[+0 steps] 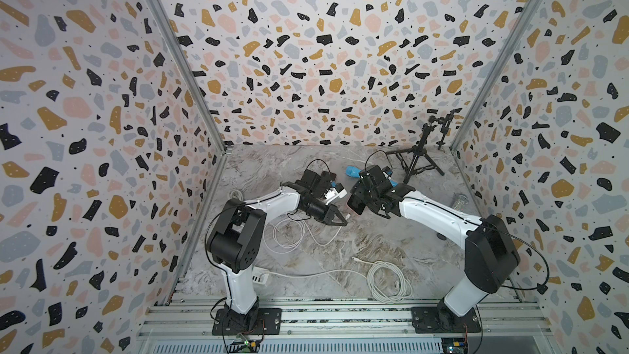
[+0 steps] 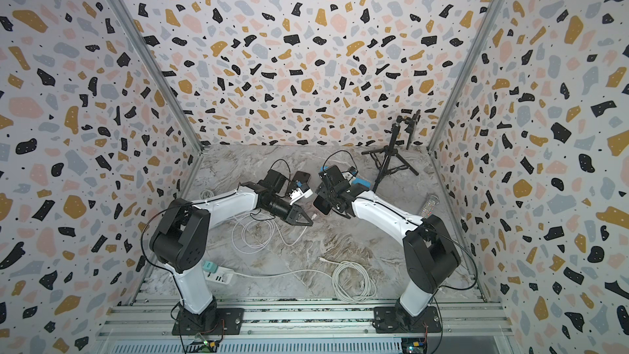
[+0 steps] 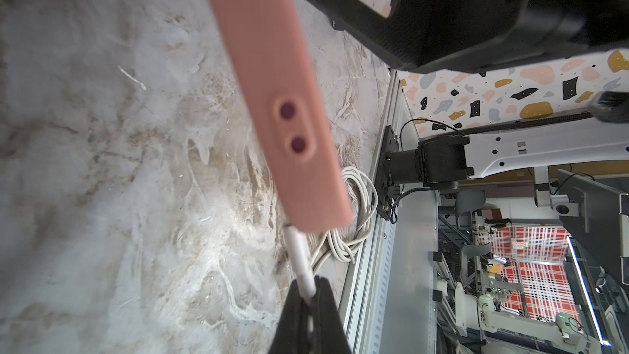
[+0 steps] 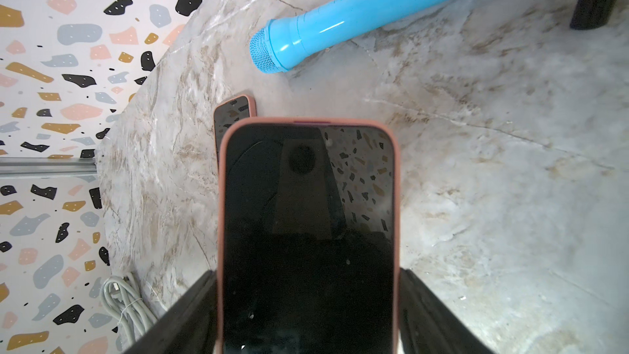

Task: Plug the charging cable into the phone
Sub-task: Insert the charging cable into the phone.

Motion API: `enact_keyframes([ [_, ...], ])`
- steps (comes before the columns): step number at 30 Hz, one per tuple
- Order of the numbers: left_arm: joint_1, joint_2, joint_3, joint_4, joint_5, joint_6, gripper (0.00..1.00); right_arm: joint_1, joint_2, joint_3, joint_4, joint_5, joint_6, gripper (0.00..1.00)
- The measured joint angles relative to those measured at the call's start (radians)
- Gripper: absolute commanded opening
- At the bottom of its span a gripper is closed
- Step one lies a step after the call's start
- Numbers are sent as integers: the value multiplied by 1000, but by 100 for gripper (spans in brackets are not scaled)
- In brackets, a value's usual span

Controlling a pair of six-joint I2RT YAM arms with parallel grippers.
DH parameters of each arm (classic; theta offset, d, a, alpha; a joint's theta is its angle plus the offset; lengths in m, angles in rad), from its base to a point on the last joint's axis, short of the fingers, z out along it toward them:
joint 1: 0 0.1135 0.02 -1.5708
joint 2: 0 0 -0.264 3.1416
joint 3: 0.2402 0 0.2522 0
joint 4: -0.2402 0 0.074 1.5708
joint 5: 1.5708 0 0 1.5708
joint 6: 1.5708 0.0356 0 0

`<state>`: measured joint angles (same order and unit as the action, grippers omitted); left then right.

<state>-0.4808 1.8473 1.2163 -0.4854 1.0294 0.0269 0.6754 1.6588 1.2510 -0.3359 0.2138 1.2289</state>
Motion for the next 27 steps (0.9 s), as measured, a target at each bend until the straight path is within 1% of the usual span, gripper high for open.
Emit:
enact_keyframes([
  [12,0,-6,0,0,6,0,0,0,6,-1,0,-30,2,69],
  [27,0,-14,-2,0,13,0,0,0,11,-11,1,-26,2,69],
])
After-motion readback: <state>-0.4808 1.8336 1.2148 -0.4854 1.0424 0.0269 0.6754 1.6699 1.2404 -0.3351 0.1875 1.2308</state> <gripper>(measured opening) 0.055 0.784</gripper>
